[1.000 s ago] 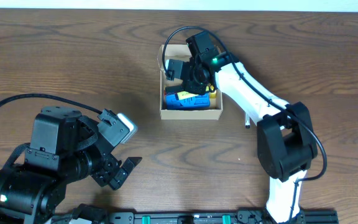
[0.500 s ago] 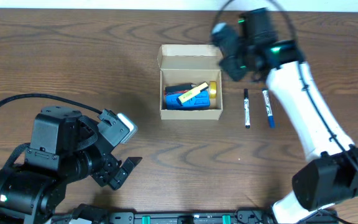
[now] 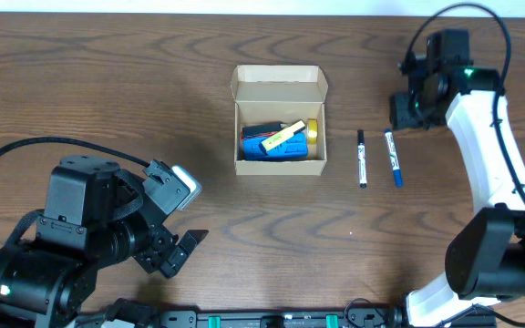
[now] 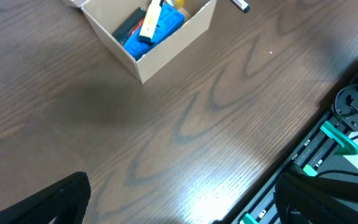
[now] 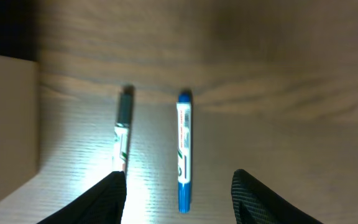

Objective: Pack container
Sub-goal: 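Move the right gripper to the blue marker and grasp it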

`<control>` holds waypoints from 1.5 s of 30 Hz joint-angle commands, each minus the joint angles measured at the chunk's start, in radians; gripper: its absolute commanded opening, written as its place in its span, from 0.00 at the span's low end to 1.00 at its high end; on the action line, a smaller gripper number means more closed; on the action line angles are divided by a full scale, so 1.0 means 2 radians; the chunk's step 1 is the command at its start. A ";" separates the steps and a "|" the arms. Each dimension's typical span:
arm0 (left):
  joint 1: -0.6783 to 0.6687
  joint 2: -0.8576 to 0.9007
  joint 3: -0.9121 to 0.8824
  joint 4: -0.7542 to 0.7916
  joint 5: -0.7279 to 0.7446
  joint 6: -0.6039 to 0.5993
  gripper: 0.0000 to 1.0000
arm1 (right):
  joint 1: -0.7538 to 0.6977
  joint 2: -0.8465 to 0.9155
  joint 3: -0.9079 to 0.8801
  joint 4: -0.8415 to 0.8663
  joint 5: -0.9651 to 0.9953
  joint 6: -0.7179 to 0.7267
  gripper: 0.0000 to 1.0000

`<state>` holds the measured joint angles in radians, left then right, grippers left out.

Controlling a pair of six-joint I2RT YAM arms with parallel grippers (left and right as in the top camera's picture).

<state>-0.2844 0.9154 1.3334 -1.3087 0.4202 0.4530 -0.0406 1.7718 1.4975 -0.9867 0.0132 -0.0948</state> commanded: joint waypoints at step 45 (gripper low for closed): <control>-0.002 0.000 -0.002 -0.001 0.009 0.006 0.95 | -0.017 0.003 -0.311 0.327 0.045 0.047 0.24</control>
<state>-0.2844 0.9154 1.3334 -1.3087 0.4202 0.4534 -0.0681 1.7676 0.9035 -0.3206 0.0811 0.0025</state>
